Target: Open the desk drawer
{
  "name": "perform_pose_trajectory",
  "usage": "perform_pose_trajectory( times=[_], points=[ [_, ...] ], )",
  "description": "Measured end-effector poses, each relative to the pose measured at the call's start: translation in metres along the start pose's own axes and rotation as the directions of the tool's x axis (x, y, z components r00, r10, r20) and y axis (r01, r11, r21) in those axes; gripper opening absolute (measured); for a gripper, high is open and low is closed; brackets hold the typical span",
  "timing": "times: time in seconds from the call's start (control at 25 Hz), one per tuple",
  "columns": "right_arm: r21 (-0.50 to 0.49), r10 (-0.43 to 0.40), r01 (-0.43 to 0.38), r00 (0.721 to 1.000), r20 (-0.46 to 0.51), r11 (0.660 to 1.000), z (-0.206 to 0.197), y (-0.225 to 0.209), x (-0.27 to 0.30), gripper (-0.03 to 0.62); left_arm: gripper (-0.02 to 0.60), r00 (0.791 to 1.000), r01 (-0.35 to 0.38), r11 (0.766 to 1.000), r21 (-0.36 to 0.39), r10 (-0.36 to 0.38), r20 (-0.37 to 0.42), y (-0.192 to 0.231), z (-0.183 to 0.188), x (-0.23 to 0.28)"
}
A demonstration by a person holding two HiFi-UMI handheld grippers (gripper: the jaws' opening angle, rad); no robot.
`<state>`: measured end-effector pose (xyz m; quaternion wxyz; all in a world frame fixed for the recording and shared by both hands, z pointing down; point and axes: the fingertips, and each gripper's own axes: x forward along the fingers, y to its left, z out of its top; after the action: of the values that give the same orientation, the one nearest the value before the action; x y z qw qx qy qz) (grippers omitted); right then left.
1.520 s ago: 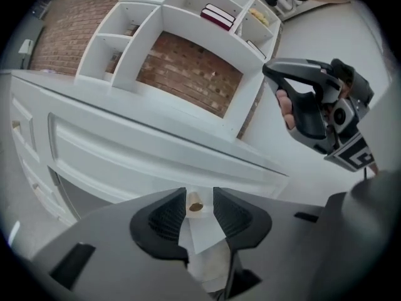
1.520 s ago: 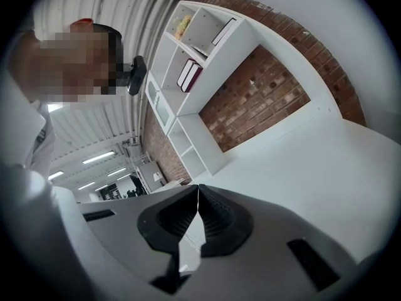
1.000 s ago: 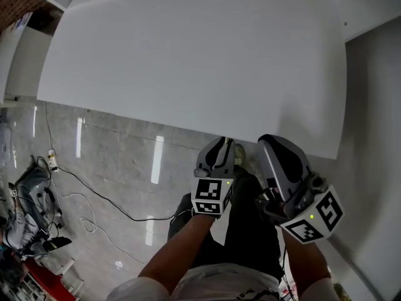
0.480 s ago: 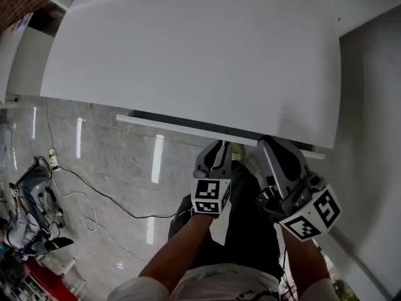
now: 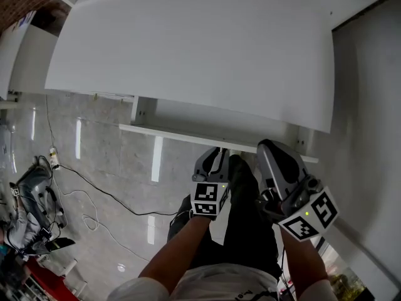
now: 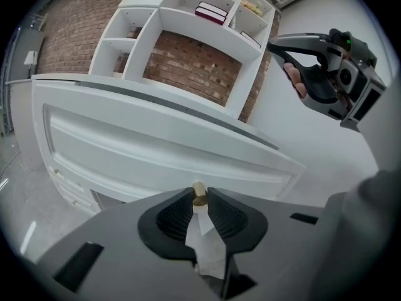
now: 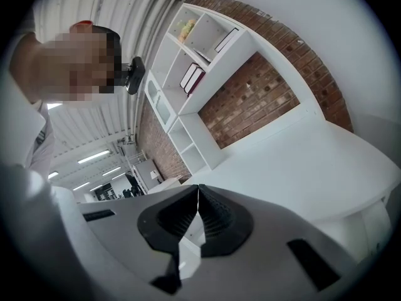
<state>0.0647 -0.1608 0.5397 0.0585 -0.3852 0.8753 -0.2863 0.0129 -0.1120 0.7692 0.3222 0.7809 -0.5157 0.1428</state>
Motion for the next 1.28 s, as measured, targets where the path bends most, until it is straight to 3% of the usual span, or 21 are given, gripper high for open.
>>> perform_pose_trajectory(
  times=[0.16, 1.28],
  points=[
    [-0.003, -0.012, 0.012, 1.000, 0.002, 1.000, -0.004, 0.009, -0.014, 0.018, 0.071, 1.000, -0.001, 1.000, 0.007, 0.001, 0.018, -0.003, -0.009, -0.012],
    [-0.017, -0.018, 0.018, 1.000, 0.003, 1.000, -0.030, 0.074, -0.061, 0.018, 0.071, 0.997, 0.042, 0.999, 0.029, -0.039, -0.074, -0.020, -0.079, -0.097]
  ],
)
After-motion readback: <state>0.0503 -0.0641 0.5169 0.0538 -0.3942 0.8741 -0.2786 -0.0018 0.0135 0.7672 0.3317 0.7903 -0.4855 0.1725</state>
